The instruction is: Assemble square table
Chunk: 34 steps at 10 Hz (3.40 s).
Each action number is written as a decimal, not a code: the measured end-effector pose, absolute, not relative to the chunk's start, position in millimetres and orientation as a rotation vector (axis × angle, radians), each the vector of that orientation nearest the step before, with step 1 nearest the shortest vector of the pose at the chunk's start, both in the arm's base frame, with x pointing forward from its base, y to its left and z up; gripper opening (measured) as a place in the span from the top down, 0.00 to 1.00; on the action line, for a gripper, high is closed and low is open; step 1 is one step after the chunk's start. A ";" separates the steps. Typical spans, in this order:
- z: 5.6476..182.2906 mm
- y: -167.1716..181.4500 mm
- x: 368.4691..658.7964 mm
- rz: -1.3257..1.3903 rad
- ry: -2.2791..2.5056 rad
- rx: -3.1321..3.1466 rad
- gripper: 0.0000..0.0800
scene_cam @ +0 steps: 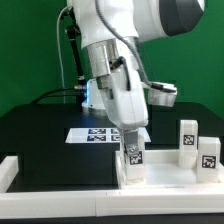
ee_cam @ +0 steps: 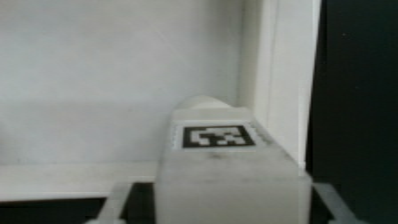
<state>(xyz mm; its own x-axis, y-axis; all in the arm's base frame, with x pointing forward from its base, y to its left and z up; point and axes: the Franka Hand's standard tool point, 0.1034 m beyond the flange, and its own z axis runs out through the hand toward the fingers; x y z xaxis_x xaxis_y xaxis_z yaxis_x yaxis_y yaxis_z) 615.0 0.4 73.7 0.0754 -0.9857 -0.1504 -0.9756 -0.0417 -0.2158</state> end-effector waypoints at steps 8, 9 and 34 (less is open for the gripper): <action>74.0 14.9 616.2 -0.176 0.889 -2.841 0.19; 74.2 13.9 616.4 -0.199 0.588 -2.957 0.19; 72.3 12.3 619.3 -0.072 0.879 -2.839 0.19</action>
Offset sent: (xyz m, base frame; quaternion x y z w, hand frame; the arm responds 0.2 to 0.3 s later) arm 0.0160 0.0134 0.0004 -0.0128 0.0586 -0.5595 0.8266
